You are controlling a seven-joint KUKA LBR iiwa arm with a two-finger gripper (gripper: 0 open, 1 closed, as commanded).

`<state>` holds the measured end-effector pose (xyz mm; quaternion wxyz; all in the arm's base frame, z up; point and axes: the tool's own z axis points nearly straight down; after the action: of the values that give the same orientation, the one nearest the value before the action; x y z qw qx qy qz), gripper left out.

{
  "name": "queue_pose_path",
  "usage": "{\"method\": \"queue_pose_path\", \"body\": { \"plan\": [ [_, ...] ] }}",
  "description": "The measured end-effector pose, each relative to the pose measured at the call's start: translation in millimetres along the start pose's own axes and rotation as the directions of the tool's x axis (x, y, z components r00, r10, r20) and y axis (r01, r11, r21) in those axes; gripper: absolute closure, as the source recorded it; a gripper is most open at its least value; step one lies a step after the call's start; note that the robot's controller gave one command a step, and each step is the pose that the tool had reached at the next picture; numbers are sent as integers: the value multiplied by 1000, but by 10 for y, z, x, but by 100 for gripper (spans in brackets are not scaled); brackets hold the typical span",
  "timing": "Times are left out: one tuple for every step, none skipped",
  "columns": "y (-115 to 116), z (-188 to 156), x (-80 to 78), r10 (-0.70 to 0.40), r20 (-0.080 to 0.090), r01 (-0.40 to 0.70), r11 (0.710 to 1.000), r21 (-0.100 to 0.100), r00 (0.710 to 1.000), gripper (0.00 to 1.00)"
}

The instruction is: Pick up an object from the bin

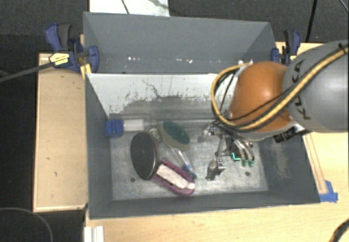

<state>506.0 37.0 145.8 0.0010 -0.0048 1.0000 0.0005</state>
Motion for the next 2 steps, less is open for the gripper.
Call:
{"method": "queue_pose_path", "body": {
  "plan": [
    [674, 504, -322, -651, 15, 651, 759, 6, 759, 0],
    [1427, 454, -867, -669, -3, 669, 743, -8, 743, 0]
  ]
}}
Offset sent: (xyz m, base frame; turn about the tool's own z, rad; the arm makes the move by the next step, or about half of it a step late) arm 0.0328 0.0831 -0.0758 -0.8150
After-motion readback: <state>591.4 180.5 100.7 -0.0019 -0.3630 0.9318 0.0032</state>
